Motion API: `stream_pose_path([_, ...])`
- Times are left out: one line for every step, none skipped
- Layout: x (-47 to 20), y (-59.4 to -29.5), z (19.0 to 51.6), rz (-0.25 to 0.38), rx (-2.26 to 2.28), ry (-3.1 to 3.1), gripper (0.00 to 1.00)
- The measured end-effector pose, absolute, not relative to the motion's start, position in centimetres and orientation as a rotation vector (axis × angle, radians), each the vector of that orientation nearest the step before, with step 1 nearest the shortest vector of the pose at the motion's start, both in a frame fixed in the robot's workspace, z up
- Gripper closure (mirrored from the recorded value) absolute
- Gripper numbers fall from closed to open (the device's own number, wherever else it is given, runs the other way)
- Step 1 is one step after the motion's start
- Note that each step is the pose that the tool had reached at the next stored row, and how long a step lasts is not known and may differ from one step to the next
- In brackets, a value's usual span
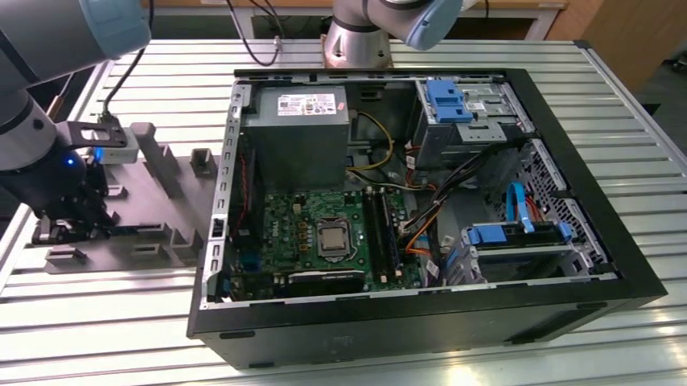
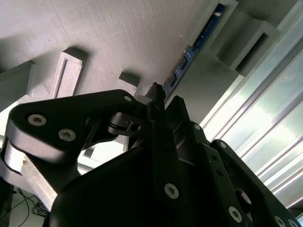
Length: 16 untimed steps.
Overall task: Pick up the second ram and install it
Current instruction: 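Pick up the second ram and move it above second insertion slot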
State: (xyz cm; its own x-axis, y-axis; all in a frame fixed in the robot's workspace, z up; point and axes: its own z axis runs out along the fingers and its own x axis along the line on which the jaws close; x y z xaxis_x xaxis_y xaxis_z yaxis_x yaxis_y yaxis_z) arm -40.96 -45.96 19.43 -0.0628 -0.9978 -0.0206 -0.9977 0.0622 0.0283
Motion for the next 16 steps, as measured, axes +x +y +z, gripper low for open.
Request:
stream_pose_path([-40.95, -45.95, 19.37, -0.054, 2.148, -2.286, 0.73])
stream_pose_path([-40.93, -45.95, 19.31, -0.054, 2.148, -2.286, 0.73])
stream_pose_path([-40.91, -45.95, 19.27, -0.054, 2.148, -2.286, 0.73])
stream_pose_path([-40.88, -45.96, 19.22, -0.054, 2.148, -2.286, 0.73])
stream_pose_path([-40.85, -45.95, 19.17, -0.054, 2.148, -2.286, 0.73])
stream_pose_path([-40.83, -45.96, 19.12, -0.054, 2.148, -2.286, 0.73])
stream_pose_path([-40.82, -45.95, 19.07, -0.055, 2.148, -2.287, 0.73])
stream_pose_path([-40.81, -45.95, 19.03, -0.055, 2.148, -2.287, 0.73])
stream_pose_path([-40.80, -45.95, 18.98, -0.055, 2.148, -2.287, 0.73])
stream_pose_path([-40.80, -45.96, 18.95, -0.055, 2.148, -2.287, 0.74])
stream_pose_path([-40.80, -45.96, 18.92, -0.055, 2.148, -2.286, 0.74])
stream_pose_path([-40.80, -45.95, 18.90, -0.055, 2.148, -2.287, 0.81])
stream_pose_path([-40.80, -45.96, 18.88, -0.055, 2.148, -2.287, 0.81])
stream_pose_path([-40.80, -45.96, 18.85, -0.055, 2.148, -2.286, 0.81])
stream_pose_path([-40.80, -45.95, 18.83, -0.055, 2.148, -2.287, 0.81])
stream_pose_path([-40.80, -45.96, 18.81, -0.055, 2.148, -2.287, 0.81])
